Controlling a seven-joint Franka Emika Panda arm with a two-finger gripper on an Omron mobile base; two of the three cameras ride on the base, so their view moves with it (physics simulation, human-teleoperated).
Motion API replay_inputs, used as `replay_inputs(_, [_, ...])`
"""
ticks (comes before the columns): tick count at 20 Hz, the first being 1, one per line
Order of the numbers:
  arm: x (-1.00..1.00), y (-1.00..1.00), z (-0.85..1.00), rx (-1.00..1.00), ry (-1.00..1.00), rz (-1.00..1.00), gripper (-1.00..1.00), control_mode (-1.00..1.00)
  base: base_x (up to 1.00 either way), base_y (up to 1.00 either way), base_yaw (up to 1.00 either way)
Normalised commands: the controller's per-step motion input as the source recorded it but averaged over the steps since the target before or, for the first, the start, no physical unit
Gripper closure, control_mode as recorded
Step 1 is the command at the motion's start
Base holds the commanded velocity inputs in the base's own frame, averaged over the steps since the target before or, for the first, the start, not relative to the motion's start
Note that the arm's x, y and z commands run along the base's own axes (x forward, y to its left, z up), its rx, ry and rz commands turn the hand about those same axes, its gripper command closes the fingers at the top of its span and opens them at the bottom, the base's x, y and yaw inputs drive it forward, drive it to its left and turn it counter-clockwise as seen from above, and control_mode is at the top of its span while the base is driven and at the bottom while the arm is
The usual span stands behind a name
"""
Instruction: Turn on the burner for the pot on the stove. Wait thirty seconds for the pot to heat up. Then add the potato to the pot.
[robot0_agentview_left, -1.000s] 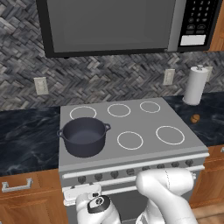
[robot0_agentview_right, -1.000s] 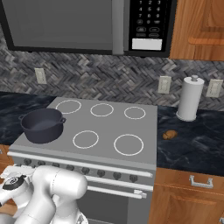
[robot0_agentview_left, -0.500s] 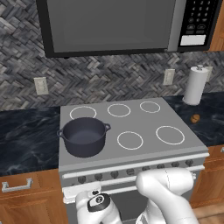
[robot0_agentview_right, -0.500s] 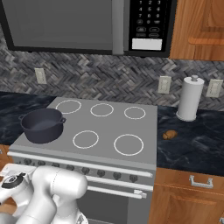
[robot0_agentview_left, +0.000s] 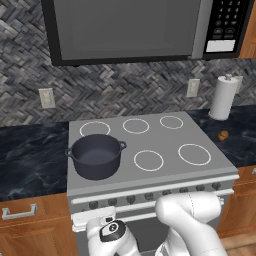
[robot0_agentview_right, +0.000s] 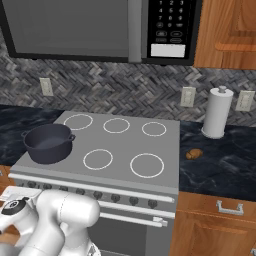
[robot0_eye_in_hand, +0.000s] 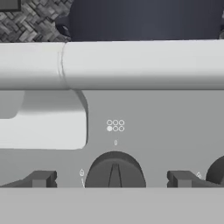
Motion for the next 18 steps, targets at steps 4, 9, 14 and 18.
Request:
replay_inputs(4, [0.08,0.00,-0.02,0.00,0.00,0.00,-1.00,-1.00,0.00,0.00,0.00])
replay_inputs(9, [0.22,0.00,0.00,0.00,0.00,0.00,-1.00,-1.00,0.00,0.00,0.00])
replay_inputs(14, [0.13,0.00,0.00,0.00,0.00,0.00,-1.00,-1.00,0.00,0.00,0.00])
replay_inputs(18, [-0.11,-0.01,-0.01,0.00,0.00,0.00,-1.00,-1.00,0.00,0.00,0.00])
